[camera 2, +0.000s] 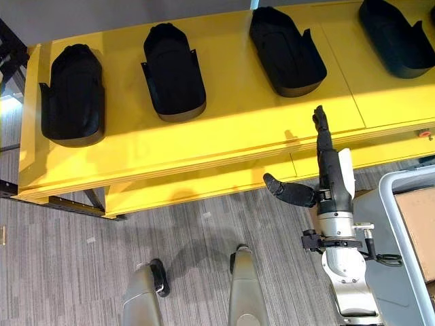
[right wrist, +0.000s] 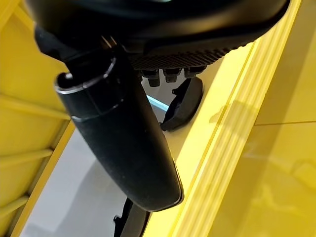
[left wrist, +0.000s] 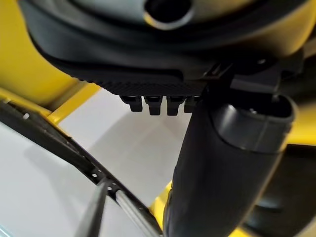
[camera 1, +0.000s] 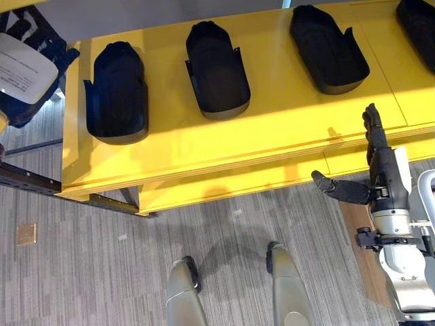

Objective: Move parts from the plastic box to the shelf.

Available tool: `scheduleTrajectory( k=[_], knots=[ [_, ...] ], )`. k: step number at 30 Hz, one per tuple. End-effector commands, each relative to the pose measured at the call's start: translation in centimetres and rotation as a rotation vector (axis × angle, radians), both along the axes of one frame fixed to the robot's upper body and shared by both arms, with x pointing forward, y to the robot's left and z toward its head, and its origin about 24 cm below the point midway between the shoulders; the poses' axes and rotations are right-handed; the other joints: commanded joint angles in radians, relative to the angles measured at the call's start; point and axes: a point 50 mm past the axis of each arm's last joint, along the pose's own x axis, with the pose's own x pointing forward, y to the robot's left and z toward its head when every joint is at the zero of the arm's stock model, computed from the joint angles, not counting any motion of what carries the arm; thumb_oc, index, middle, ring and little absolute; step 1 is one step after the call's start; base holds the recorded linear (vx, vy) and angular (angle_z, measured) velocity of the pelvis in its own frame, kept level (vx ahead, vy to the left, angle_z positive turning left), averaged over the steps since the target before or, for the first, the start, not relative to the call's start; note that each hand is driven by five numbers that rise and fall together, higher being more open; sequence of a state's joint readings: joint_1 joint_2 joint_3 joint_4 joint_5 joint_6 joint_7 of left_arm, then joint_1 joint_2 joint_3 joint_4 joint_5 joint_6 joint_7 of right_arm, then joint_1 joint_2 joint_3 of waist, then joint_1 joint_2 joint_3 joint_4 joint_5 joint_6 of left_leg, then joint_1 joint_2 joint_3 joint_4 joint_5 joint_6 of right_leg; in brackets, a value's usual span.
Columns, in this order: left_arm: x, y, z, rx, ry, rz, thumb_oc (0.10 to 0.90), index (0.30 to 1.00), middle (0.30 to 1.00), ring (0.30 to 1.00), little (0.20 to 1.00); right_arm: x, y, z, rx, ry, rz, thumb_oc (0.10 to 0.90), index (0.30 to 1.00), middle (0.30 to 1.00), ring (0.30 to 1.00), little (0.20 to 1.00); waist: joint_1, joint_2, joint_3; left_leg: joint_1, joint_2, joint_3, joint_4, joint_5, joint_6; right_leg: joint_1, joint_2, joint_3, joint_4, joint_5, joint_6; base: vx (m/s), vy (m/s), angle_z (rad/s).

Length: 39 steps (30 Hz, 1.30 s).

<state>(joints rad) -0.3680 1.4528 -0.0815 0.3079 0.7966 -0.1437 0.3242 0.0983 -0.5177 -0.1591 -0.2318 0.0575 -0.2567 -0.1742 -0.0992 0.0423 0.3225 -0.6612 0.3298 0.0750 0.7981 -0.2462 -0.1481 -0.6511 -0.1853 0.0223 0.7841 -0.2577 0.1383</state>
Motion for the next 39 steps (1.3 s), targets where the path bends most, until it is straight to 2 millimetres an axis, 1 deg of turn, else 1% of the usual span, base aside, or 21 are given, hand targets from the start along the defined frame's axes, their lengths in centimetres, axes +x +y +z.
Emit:
scheduleTrajectory(
  k=[1,3,6,8,10,11,12,13,14,15,16,17,18,19,24,25,27,29,36,37,39],
  knots=[
    [-3.2,1.5,3.5,-0.185,-0.28,0.003,0.9,1.0,1.0,1.0,1.0,-1.2,0.2,5.2,-0.014,-0.291,0.03,0.9,1.0,1.0,1.0,1.0,0.002,0.006,-0.063,0.078,0.042,-0.012,-0.086,0.021,0.016,0.108,-0.072,0.019,-0.098,0.025,0.0,0.0,-0.034,0.0],
    [-4.2,1.9,1.4,-0.341,-0.285,-0.027,0.9,1.0,1.0,1.0,1.0,-0.9,0.3,5.1,-0.007,-0.274,0.035,0.9,1.0,1.0,1.0,1.0,-0.009,0.003,-0.059,0.096,0.041,-0.01,-0.1,0.026,0.014,0.121,-0.071,0.018,-0.104,0.026,-0.004,0.01,-0.031,0.01],
    [-5.0,1.2,-1.2,-0.528,-0.271,-0.11,0.9,1.0,1.0,1.0,1.0,-0.7,0.2,4.9,0.015,-0.256,0.028,0.9,1.0,1.0,1.0,1.0,-0.009,-0.004,-0.057,0.125,0.041,-0.009,-0.13,0.036,0.01,0.15,-0.069,0.011,-0.122,0.027,-0.008,0.01,-0.038,0.03],
    [-5.5,1.0,-2.9,-0.647,-0.249,-0.14,0.9,1.0,1.0,1.0,1.0,-0.5,0.1,4.8,0.026,-0.24,0.026,0.9,1.0,1.0,1.0,1.0,-0.011,-0.007,-0.057,0.145,0.041,-0.006,-0.149,0.044,0.008,0.172,-0.066,0.009,-0.138,0.03,-0.01,0.01,-0.036,0.04],
    [-5.7,0.9,-4.6,-0.746,-0.241,-0.153,0.9,1.0,1.0,1.0,1.0,-0.3,0.2,4.7,0.035,-0.232,0.028,0.9,1.0,1.0,1.0,1.0,-0.01,-0.01,-0.058,0.166,0.04,-0.003,-0.171,0.052,0.007,0.188,-0.065,0.004,-0.151,0.033,-0.01,0.0,-0.015,0.01],
    [-5.8,0.4,-5.3,-0.79,-0.223,-0.175,0.9,1.0,1.0,1.0,1.0,-0.3,0.1,4.7,0.035,-0.226,0.025,0.9,1.0,1.0,1.0,1.0,-0.01,-0.01,-0.056,0.176,0.041,-0.003,-0.182,0.058,0.006,0.199,-0.064,0.002,-0.16,0.035,-0.01,0.01,-0.032,0.01],
    [-6.2,0.3,-5.8,-0.805,-0.219,-0.174,0.9,1.0,1.0,1.0,1.0,-0.3,0.0,4.7,0.03,-0.224,0.025,0.9,1.0,1.0,1.0,1.0,-0.008,-0.009,-0.056,0.186,0.04,-0.003,-0.194,0.061,0.006,0.207,-0.062,0.001,-0.168,0.036,-0.01,0.01,-0.032,0.0],
    [-6.3,0.1,-6.6,-0.846,-0.21,-0.179,0.9,1.0,1.0,1.0,1.0,-0.3,0.1,4.7,0.025,-0.218,0.029,0.9,1.0,1.0,1.0,1.0,-0.009,-0.012,-0.056,0.194,0.041,-0.003,-0.206,0.066,0.006,0.214,-0.06,0.0,-0.173,0.036,-0.011,0.01,-0.035,0.01],
    [-6.4,-0.4,-7.2,-0.873,-0.191,-0.194,0.9,1.0,1.0,1.0,1.0,-0.3,0.0,4.7,0.021,-0.214,0.025,0.9,1.0,1.0,1.0,1.0,-0.009,-0.011,-0.057,0.204,0.043,0.0,-0.22,0.077,0.005,0.222,-0.058,-0.004,-0.183,0.042,-0.013,-0.08,-0.039,0.02],
    [-6.6,-0.5,-7.3,-0.871,-0.192,-0.198,0.9,1.0,1.0,1.0,1.0,-0.3,0.1,4.7,0.026,-0.217,0.027,0.9,1.0,1.0,1.0,1.0,-0.007,-0.012,-0.052,0.197,0.043,0.003,-0.224,0.099,0.013,0.217,-0.057,-0.006,-0.185,0.059,-0.018,-0.08,-0.042,0.03],
    [-6.7,-0.9,-7.7,-0.879,-0.177,-0.204,0.9,1.0,1.0,1.0,1.0,-0.3,0.0,4.6,0.028,-0.213,0.027,0.9,1.0,1.0,1.0,1.0,-0.007,-0.015,-0.051,0.202,0.044,0.004,-0.228,0.102,0.012,0.223,-0.057,-0.009,-0.189,0.058,-0.019,0.0,-0.03,0.03],
    [-6.8,-1.3,-8.1,-0.897,-0.155,-0.218,0.9,1.0,1.0,1.0,1.0,-0.3,0.0,4.7,0.025,-0.213,0.023,0.9,1.0,1.0,1.0,1.0,-0.007,-0.014,-0.056,0.217,0.045,0.0,-0.233,0.084,0.005,0.237,-0.057,-0.011,-0.188,0.041,-0.015,0.09,-0.028,0.04],
    [-6.9,-1.5,-8.3,-0.896,-0.148,-0.22,0.9,1.0,1.0,1.0,1.0,-0.4,-0.1,4.7,0.026,-0.213,0.023,0.9,1.0,1.0,1.0,1.0,-0.006,-0.015,-0.057,0.22,0.045,0.0,-0.236,0.084,0.005,0.239,-0.056,-0.012,-0.188,0.038,-0.015,0.0,0.0,0.0],
    [-7.0,-1.8,-8.5,-0.887,-0.138,-0.22,0.9,1.0,1.0,1.0,1.0,-0.4,-0.1,4.6,0.028,-0.213,0.02,0.9,1.0,1.0,1.0,1.0,-0.006,-0.017,-0.052,0.213,0.047,0.002,-0.239,0.105,0.012,0.232,-0.055,-0.013,-0.188,0.054,-0.019,-0.07,-0.027,0.05],
    [-7.0,-2.9,-9.8,-0.904,-0.081,-0.236,0.9,1.0,1.0,1.0,1.0,-0.6,-0.2,4.5,0.03,-0.211,0.011,0.9,1.0,1.0,1.0,1.0,-0.005,-0.019,-0.054,0.221,0.05,0.001,-0.243,0.106,0.012,0.234,-0.054,-0.018,-0.181,0.047,-0.02,-0.01,-0.009,0.01],
    [-7.0,-2.9,-9.8,-0.904,-0.081,-0.236,0.9,1.0,1.0,1.0,1.0,-0.6,-0.2,4.5,0.03,-0.211,0.011,0.9,1.0,1.0,1.0,1.0,-0.005,-0.018,-0.055,0.22,0.05,0.001,-0.244,0.108,0.012,0.234,-0.053,-0.018,-0.182,0.049,-0.02,0.0,0.0,0.0],
    [-6.8,-3.7,-10.4,-0.885,-0.041,-0.248,0.9,1.0,1.0,1.0,1.0,-0.7,-0.1,4.4,0.029,-0.208,0.013,0.9,1.0,1.0,1.0,1.0,-0.005,-0.02,-0.055,0.221,0.051,0.002,-0.251,0.11,0.013,0.234,-0.052,-0.021,-0.184,0.049,-0.019,0.0,0.0,0.0],
    [-6.6,-4.3,-10.4,-0.868,-0.021,-0.266,0.9,1.0,1.0,1.0,1.0,-0.8,-0.1,4.4,0.027,-0.212,0.009,0.9,1.0,1.0,1.0,1.0,-0.005,-0.02,-0.055,0.22,0.052,0.005,-0.253,0.112,0.014,0.232,-0.052,-0.021,-0.185,0.049,-0.018,0.0,0.0,0.0],
    [-5.6,-5.0,-10.8,-0.839,0.024,-0.282,0.9,1.0,1.0,1.0,1.0,-0.6,-0.1,4.3,0.026,-0.21,0.003,0.9,1.0,1.0,1.0,1.0,-0.009,-0.021,-0.053,0.219,0.052,0.004,-0.248,0.111,0.016,0.231,-0.053,-0.024,-0.176,0.047,-0.019,0.0,0.0,0.0],
    [-5.1,-5.3,-11.1,-0.826,0.047,-0.281,0.9,1.0,1.0,1.0,1.0,-0.6,0.0,4.3,0.024,-0.205,0.011,0.9,1.0,1.0,1.0,1.0,-0.013,-0.022,-0.053,0.216,0.054,0.004,-0.242,0.109,0.017,0.227,-0.053,-0.024,-0.171,0.045,-0.02,0.0,0.0,0.0],
    [-5.0,-5.4,-11.2,-0.819,0.059,-0.278,0.9,1.0,1.0,1.0,1.0,-0.6,0.1,4.2,0.028,-0.202,0.012,0.9,1.0,1.0,1.0,1.0,-0.014,-0.022,-0.053,0.217,0.055,0.005,-0.243,0.108,0.017,0.226,-0.051,-0.023,-0.171,0.045,-0.019,0.0,0.0,0.0]
  ],
)
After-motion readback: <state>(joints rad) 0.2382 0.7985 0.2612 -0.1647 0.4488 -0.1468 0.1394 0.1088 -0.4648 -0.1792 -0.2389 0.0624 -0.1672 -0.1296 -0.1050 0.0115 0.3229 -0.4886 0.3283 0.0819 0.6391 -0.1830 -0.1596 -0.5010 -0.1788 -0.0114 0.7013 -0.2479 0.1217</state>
